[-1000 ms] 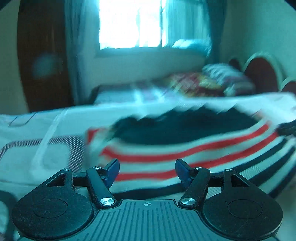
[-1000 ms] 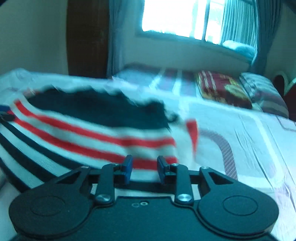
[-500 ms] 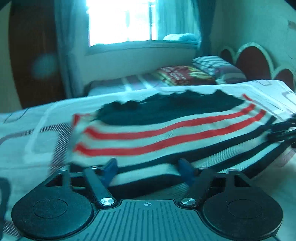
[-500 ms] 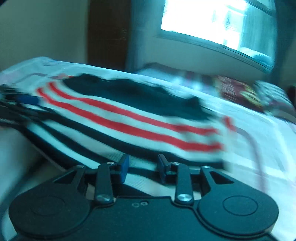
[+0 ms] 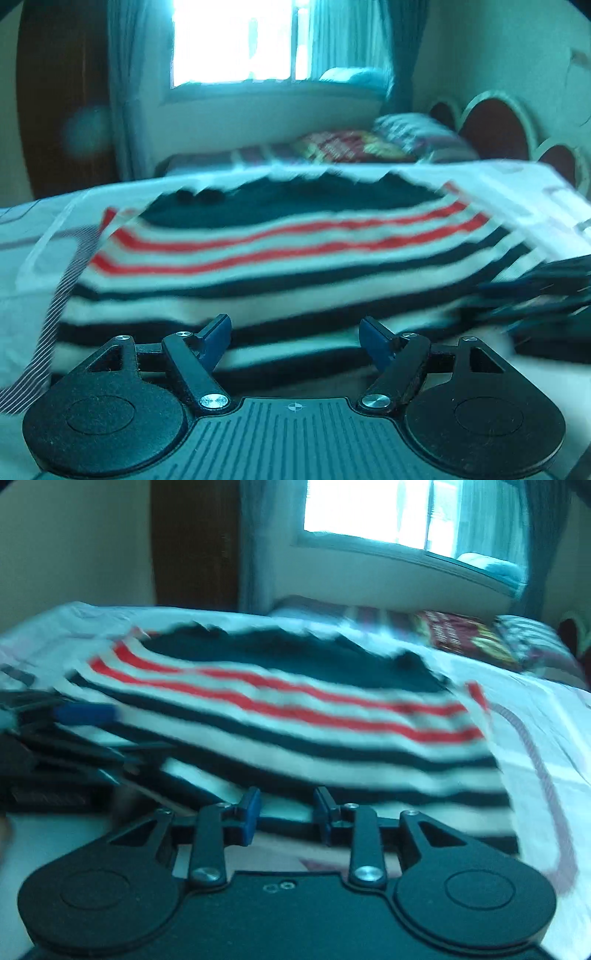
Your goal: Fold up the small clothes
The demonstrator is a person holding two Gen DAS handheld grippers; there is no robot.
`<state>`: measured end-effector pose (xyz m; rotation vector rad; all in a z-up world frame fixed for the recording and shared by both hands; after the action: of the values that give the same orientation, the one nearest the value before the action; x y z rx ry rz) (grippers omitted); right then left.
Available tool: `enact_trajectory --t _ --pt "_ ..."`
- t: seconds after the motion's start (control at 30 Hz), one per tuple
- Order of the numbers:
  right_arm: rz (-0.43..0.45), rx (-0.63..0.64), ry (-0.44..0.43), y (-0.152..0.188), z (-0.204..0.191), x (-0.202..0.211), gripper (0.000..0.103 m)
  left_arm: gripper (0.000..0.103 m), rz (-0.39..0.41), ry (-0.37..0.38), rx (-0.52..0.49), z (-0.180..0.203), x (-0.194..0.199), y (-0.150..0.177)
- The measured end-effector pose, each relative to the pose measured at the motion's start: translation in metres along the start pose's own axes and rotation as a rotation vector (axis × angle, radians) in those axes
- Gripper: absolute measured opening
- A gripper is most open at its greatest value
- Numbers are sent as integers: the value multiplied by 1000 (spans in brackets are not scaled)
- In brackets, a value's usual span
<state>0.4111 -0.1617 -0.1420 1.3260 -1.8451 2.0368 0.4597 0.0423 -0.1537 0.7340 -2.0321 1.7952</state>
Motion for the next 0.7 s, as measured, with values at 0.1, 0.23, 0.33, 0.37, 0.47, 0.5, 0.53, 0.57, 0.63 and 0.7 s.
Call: enact_trajectory --t 0.1,0.23,0.33,0.37,0.47,0.5,0.53,0.57,0.63,0.7 --pt "6 -14 17 13 15 17 31 77 -9 -17 34 -29 3 9" --pt "97 -46 40 3 35 49 39 77 16 -57 82 -63 11 7" --pt "112 -139 129 2 78 52 41 77 4 -74 89 -73 8 7" --pt "107 -173 145 3 89 52 40 77 -3 -80 86 -75 6 9" --pt "96 -219 131 5 106 47 41 77 -24 -86 79 -73 0 14" --pt "78 -230 121 6 109 43 39 77 -25 -88 84 -72 -1 15" --pt "51 -231 125 9 110 40 37 77 -26 -88 87 -71 -2 15" --pt "37 -230 120 10 111 37 36 77 -27 -89 88 -71 -2 15" --pt "29 -204 122 15 109 43 8 77 -31 -91 92 -71 -4 15" --pt "57 -226 110 17 111 54 7 77 -31 -102 89 -72 -4 14"
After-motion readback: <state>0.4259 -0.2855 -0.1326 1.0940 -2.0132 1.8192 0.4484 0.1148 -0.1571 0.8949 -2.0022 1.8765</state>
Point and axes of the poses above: each gripper's, at about its wrist camera, not at the fingertips, and x roughly against the way its jaws point, z to its right, y to its underside, the point moved 7 cm from there along -x, roughly the way its jaws point, and after that the axes turned 15 degrees about -y, right-handed, at the moved point
